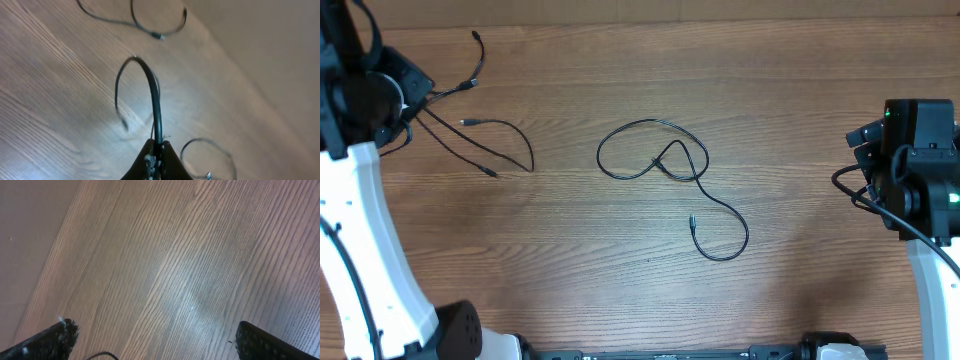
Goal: Untangle cables
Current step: 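Carry the cable with the left gripper to the far left area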
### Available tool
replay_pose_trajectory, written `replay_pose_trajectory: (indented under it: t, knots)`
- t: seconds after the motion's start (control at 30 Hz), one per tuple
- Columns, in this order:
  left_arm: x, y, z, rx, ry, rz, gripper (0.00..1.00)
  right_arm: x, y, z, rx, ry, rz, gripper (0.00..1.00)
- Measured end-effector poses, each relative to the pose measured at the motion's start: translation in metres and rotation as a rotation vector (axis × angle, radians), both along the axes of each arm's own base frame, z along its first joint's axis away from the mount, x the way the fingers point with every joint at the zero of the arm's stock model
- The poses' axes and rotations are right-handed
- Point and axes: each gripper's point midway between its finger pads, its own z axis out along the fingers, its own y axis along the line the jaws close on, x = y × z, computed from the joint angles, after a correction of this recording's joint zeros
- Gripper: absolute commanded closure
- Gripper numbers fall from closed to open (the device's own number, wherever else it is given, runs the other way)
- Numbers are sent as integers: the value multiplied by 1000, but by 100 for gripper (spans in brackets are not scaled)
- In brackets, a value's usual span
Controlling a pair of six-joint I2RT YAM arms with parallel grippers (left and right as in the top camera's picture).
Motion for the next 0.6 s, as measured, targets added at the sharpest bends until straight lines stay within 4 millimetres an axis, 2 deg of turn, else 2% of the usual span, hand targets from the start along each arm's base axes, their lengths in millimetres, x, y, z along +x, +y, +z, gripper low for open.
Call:
replay_pose_trajectory:
  t: [0.1,0.4,0.6]
  knots:
    - [3,-3,-29,-16,120,-61,96,0,0,0,0,0,-1,0]
    - [37,-14,-100,-83,307,-269,96,0,0,0,0,0,0,0]
    - [33,-52,-135,-257,418,-475,96,0,0,0,0,0,0,0]
